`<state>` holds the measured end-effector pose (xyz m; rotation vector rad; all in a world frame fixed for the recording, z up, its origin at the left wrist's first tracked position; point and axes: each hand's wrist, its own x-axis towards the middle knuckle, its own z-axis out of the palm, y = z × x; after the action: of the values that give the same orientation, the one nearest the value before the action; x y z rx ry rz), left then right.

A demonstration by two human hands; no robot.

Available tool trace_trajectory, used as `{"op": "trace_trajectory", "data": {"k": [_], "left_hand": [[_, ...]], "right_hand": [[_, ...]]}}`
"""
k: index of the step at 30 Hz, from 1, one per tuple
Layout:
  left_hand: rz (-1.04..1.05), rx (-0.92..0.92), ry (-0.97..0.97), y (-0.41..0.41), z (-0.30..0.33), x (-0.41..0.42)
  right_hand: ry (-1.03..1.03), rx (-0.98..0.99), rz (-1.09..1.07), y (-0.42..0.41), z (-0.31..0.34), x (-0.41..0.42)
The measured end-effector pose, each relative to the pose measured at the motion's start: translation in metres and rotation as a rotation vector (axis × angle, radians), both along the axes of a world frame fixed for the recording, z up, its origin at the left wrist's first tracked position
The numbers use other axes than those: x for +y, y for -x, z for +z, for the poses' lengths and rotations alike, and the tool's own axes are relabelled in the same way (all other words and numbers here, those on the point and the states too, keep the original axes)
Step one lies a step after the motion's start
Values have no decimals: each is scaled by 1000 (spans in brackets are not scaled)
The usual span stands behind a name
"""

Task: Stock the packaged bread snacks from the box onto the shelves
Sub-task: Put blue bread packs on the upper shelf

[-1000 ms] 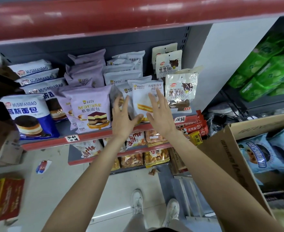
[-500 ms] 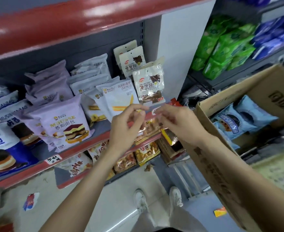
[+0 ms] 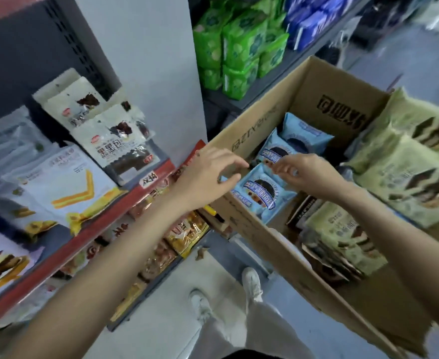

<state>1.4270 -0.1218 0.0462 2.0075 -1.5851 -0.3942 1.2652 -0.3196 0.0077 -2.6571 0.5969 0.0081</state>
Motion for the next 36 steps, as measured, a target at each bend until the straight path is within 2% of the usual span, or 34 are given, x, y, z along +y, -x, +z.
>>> {"op": "trace_trajectory", "data": {"k": [2, 5, 8, 10, 16, 19, 23, 29, 33, 36], "left_hand": [[-99, -84, -60, -4, -8, -35], [-285, -260, -301, -11, -32, -90], [-525, -560, -598, -10, -65, -133], [-651, -715, -731, -7, -89, -149], [-853, -788, -1011, -11, -138, -160], [-874, -772, -1074, -13, -149, -156], [-854, -743, -1016, -17, -159, -152], [-794, -682, -1035, -21, -166, -147], [-772, -764, -1132, -20, -167, -139], [-805, -842, -1082, -18, -166, -138]], "right_hand": [[-10, 70, -18, -3, -24, -23], [-33, 217, -38, -12, -60, -42], [-27, 279, -72, -17, -91, -47], [7, 291, -102, -18, -110, -46], [31, 409, -137, -25, -156, -44], [-18, 525, -140, -29, -168, -42], [-223, 576, -207, -29, -176, -40], [-147, 591, -240, -34, -162, -48], [-174, 540, -286, -24, -157, -46], [-131, 449, -362, -17, -147, -43]]}}
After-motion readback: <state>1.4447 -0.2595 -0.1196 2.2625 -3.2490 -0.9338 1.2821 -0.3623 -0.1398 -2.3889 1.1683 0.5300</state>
